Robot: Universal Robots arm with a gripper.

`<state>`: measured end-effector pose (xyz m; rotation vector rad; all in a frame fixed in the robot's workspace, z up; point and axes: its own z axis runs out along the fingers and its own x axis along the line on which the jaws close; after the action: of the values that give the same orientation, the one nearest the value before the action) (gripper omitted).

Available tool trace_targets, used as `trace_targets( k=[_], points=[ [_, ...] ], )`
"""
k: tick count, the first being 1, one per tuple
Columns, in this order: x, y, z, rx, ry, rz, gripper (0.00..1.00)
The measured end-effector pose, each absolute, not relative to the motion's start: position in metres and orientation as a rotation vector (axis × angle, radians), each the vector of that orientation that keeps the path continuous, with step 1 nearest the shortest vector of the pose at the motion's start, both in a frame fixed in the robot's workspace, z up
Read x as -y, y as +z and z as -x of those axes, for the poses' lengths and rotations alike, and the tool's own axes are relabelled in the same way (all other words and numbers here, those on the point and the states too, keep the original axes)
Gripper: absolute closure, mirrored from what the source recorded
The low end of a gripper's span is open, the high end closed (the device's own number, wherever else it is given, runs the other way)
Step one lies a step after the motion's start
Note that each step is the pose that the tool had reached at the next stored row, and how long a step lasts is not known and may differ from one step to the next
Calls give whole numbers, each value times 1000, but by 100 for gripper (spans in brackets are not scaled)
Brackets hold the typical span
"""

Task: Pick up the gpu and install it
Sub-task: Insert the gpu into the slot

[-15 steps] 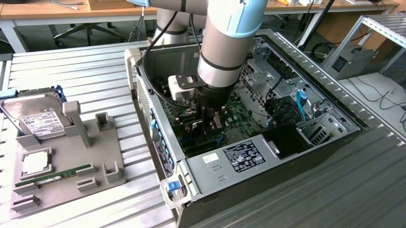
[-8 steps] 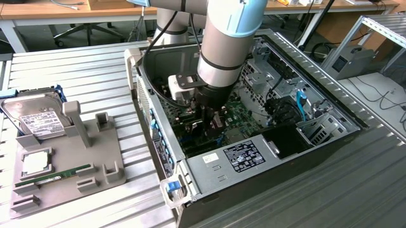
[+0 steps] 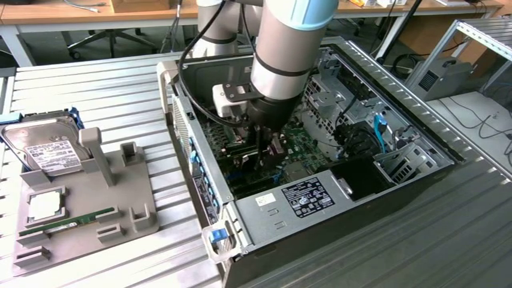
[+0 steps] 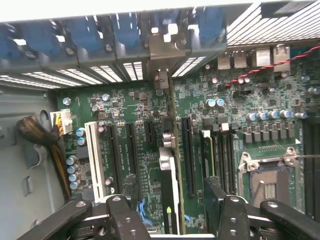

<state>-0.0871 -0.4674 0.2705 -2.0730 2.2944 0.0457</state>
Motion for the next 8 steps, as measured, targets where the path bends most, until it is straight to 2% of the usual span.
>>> trace_targets(
  k=[8],
  points=[
    [467,277,87,-2294,45,2073,35]
  ],
)
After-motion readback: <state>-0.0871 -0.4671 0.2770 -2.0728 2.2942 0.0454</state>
